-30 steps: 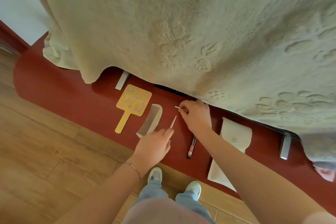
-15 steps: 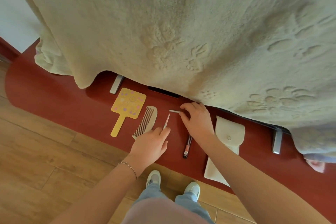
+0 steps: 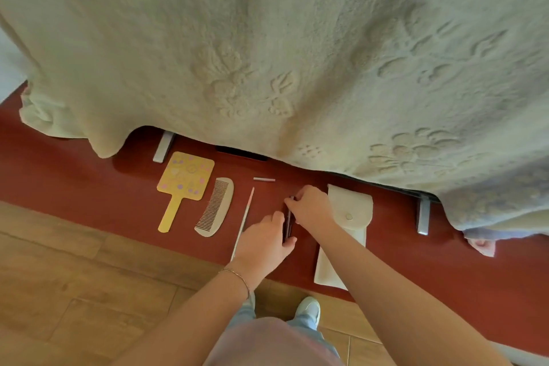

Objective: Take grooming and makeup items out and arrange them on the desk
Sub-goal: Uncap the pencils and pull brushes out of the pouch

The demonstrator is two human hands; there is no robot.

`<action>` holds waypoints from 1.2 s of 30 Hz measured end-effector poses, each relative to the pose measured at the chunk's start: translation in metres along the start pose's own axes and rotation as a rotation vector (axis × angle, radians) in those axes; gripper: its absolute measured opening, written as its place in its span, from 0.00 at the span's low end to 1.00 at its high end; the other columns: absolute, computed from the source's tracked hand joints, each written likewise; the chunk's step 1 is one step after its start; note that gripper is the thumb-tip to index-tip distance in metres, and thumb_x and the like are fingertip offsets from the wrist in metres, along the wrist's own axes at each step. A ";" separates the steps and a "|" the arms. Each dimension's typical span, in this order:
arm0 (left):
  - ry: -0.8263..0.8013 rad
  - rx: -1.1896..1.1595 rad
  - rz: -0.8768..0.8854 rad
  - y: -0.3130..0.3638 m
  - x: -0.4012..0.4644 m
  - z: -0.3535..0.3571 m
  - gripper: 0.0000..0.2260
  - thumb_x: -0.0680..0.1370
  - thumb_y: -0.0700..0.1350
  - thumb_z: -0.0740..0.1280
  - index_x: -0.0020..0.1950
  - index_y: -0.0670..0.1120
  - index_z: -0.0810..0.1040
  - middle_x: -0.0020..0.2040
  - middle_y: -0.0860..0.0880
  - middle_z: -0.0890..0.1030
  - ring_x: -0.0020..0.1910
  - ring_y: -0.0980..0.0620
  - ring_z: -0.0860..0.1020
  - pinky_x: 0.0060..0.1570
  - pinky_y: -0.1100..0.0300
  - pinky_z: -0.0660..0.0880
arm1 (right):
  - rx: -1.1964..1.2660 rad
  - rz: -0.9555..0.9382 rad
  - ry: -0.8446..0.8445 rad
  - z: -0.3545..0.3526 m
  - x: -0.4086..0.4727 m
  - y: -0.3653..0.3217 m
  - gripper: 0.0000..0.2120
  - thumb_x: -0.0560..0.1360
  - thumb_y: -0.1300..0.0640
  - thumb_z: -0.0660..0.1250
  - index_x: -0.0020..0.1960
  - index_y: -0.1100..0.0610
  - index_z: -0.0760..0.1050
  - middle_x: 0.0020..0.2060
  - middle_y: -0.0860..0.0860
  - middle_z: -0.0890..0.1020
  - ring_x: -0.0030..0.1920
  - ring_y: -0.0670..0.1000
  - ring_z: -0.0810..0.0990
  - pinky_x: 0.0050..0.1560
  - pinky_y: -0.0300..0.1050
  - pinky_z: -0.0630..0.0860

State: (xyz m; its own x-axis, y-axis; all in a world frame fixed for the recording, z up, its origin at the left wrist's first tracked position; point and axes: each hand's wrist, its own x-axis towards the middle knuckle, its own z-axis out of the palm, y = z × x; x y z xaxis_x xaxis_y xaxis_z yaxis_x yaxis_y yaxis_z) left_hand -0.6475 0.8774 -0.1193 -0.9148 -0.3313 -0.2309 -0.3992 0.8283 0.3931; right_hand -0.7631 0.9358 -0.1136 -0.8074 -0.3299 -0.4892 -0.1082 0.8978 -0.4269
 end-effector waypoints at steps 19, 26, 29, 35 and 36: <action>0.098 -0.290 -0.026 0.006 -0.025 -0.030 0.12 0.77 0.56 0.61 0.55 0.50 0.74 0.35 0.56 0.72 0.31 0.59 0.71 0.29 0.71 0.65 | 1.008 0.070 -0.181 -0.034 -0.051 0.010 0.04 0.76 0.62 0.64 0.44 0.59 0.77 0.34 0.54 0.79 0.32 0.48 0.76 0.34 0.38 0.72; 0.147 -0.041 -0.006 0.008 -0.036 -0.026 0.16 0.81 0.56 0.50 0.62 0.50 0.67 0.39 0.52 0.80 0.35 0.53 0.79 0.31 0.64 0.71 | 1.091 0.085 -0.185 -0.028 -0.050 0.006 0.04 0.76 0.62 0.64 0.45 0.61 0.77 0.40 0.60 0.79 0.29 0.47 0.72 0.31 0.38 0.66; 0.130 -0.058 -0.044 0.005 -0.038 -0.026 0.16 0.81 0.56 0.49 0.62 0.50 0.66 0.40 0.52 0.81 0.36 0.54 0.80 0.35 0.62 0.76 | 1.119 0.105 -0.183 -0.023 -0.051 0.002 0.05 0.76 0.62 0.64 0.45 0.62 0.77 0.40 0.58 0.82 0.27 0.45 0.71 0.29 0.37 0.65; 0.137 -0.079 -0.093 0.002 -0.041 -0.024 0.15 0.81 0.56 0.49 0.58 0.49 0.68 0.38 0.51 0.81 0.35 0.51 0.80 0.36 0.57 0.78 | 1.168 0.149 -0.193 -0.013 -0.056 -0.010 0.06 0.77 0.61 0.64 0.42 0.60 0.77 0.39 0.56 0.83 0.26 0.45 0.68 0.29 0.37 0.65; 0.137 -0.075 -0.101 0.000 -0.041 -0.023 0.15 0.81 0.55 0.49 0.58 0.49 0.67 0.39 0.50 0.81 0.36 0.51 0.80 0.36 0.57 0.78 | 1.183 0.162 -0.190 -0.012 -0.055 -0.012 0.06 0.77 0.61 0.63 0.42 0.60 0.77 0.38 0.56 0.83 0.25 0.44 0.68 0.28 0.37 0.65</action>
State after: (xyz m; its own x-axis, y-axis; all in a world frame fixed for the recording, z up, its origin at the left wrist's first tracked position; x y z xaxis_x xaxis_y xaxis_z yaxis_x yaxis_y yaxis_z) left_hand -0.6113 0.8806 -0.0889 -0.8675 -0.4741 -0.1508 -0.4883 0.7534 0.4404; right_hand -0.7241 0.9464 -0.0720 -0.6536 -0.3652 -0.6629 0.6643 0.1430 -0.7337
